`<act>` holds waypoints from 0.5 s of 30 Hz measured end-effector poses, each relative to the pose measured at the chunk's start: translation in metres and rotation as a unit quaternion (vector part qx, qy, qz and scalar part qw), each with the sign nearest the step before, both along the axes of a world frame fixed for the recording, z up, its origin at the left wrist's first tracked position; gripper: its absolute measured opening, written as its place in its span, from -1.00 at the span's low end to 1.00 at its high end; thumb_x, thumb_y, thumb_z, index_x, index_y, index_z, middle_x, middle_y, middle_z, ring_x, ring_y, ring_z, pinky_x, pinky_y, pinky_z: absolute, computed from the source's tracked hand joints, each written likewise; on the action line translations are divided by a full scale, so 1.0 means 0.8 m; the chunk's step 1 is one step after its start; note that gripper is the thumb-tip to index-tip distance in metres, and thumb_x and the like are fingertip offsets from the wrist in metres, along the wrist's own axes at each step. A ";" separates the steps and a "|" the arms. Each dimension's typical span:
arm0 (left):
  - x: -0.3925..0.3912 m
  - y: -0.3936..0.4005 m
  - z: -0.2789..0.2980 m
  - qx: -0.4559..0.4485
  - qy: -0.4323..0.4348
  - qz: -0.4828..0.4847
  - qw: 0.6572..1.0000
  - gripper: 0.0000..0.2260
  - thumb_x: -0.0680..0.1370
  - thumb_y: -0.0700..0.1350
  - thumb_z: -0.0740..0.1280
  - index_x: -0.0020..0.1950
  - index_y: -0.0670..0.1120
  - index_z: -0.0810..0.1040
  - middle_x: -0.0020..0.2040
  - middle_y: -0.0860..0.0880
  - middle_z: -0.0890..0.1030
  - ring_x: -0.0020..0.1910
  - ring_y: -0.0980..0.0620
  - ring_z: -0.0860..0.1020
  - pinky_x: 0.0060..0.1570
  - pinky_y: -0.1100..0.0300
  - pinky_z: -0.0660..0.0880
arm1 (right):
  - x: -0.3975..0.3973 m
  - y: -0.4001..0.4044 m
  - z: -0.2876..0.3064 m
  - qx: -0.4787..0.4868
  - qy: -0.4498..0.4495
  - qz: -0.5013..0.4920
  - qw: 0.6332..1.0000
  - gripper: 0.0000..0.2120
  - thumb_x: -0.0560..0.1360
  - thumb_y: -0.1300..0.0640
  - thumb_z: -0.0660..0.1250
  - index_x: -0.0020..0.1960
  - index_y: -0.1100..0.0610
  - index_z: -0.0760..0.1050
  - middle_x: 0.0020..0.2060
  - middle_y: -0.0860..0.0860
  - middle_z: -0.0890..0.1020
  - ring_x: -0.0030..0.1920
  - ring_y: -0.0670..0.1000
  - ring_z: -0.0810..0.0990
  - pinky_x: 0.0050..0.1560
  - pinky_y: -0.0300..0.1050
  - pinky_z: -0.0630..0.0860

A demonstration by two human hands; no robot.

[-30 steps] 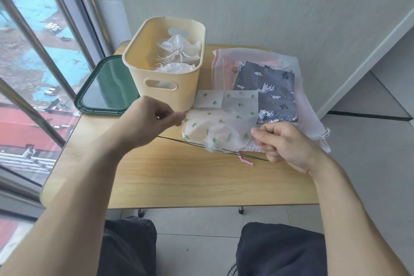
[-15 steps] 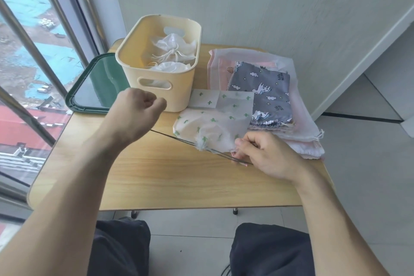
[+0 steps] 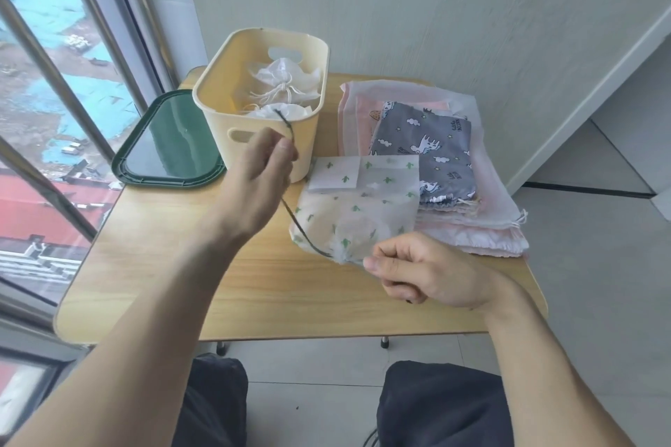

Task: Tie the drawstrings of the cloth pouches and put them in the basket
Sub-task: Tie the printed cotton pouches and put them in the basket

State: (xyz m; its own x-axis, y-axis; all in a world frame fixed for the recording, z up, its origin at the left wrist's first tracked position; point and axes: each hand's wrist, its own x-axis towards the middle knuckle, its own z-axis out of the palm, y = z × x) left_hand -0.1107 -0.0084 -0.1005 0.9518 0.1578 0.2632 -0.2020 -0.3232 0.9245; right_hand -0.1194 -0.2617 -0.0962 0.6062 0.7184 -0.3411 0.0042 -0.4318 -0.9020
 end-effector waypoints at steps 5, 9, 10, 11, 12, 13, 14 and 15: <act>-0.007 -0.008 -0.014 0.275 0.012 -0.030 0.961 -0.76 0.58 -0.27 0.25 0.17 0.00 0.53 0.20 -0.04 0.50 0.21 -0.10 0.50 0.28 -0.13 0.40 | -0.010 0.007 -0.004 -0.006 0.063 0.042 0.997 -0.63 0.64 0.00 0.30 -0.30 0.06 0.32 -0.48 -0.01 0.37 -0.44 -0.05 0.28 -0.43 -0.27 0.24; -0.025 -0.021 -0.004 0.299 -0.062 0.009 0.952 -0.81 0.54 -0.18 0.37 0.15 -0.06 0.59 0.14 -0.05 0.48 0.13 -0.03 0.50 0.17 0.08 0.43 | -0.013 0.010 -0.007 -0.001 0.081 0.058 0.995 -0.65 0.63 0.01 0.29 -0.28 0.09 0.32 -0.46 0.01 0.40 -0.46 -0.09 0.31 -0.44 -0.29 0.23; -0.030 -0.023 0.000 0.279 -0.071 -0.026 0.957 -0.84 0.54 -0.18 0.37 0.10 -0.05 0.62 0.08 -0.01 0.53 0.06 0.05 0.51 0.11 0.18 0.43 | -0.012 0.010 -0.006 0.003 0.080 0.064 0.995 -0.65 0.63 0.00 0.29 -0.29 0.08 0.33 -0.45 0.01 0.41 -0.47 -0.08 0.31 -0.45 -0.30 0.23; -0.035 -0.026 0.003 0.263 -0.058 -0.074 0.960 -0.88 0.54 -0.18 0.37 0.05 -0.04 0.64 0.01 0.04 0.58 -0.02 0.15 0.52 0.04 0.28 0.43 | -0.012 0.010 -0.006 0.009 0.080 0.068 0.994 -0.65 0.63 0.01 0.29 -0.29 0.06 0.35 -0.45 0.01 0.43 -0.47 -0.07 0.29 -0.45 -0.30 0.24; -0.039 -0.028 0.003 0.255 -0.029 -0.123 0.959 -0.89 0.55 -0.18 0.36 0.00 -0.03 0.67 -0.06 0.08 0.62 -0.07 0.17 0.54 -0.03 0.34 0.43 | -0.011 0.010 -0.005 0.017 0.083 0.068 0.994 -0.66 0.64 0.02 0.28 -0.30 0.04 0.38 -0.45 0.00 0.45 -0.48 -0.06 0.27 -0.46 -0.30 0.24; -0.041 -0.031 0.001 0.259 0.011 -0.163 0.952 -0.89 0.56 -0.16 0.36 -0.03 -0.03 0.68 -0.11 0.10 0.65 -0.10 0.19 0.55 -0.07 0.35 0.45 | -0.009 0.009 -0.005 0.028 0.090 0.065 0.993 -0.66 0.63 0.02 0.28 -0.31 0.01 0.41 -0.45 -0.01 0.46 -0.50 -0.06 0.24 -0.47 -0.29 0.23; -0.041 -0.034 -0.004 0.269 0.052 -0.192 0.942 -0.87 0.58 -0.09 0.34 -0.06 -0.03 0.69 -0.13 0.10 0.66 -0.12 0.18 0.55 -0.08 0.31 0.46 | -0.007 0.007 -0.003 0.041 0.101 0.059 0.992 -0.67 0.62 0.03 0.29 -0.32 -0.01 0.43 -0.45 0.00 0.47 -0.52 -0.07 0.22 -0.47 -0.28 0.21; -0.041 -0.038 -0.010 0.280 0.087 -0.213 0.932 -0.78 0.60 0.03 0.30 -0.12 -0.03 0.67 -0.16 0.08 0.65 -0.16 0.14 0.54 -0.09 0.24 0.46 | -0.005 0.004 -0.001 0.057 0.113 0.052 0.991 -0.69 0.61 0.03 0.29 -0.31 -0.02 0.45 -0.45 0.01 0.48 -0.53 -0.08 0.20 -0.48 -0.26 0.19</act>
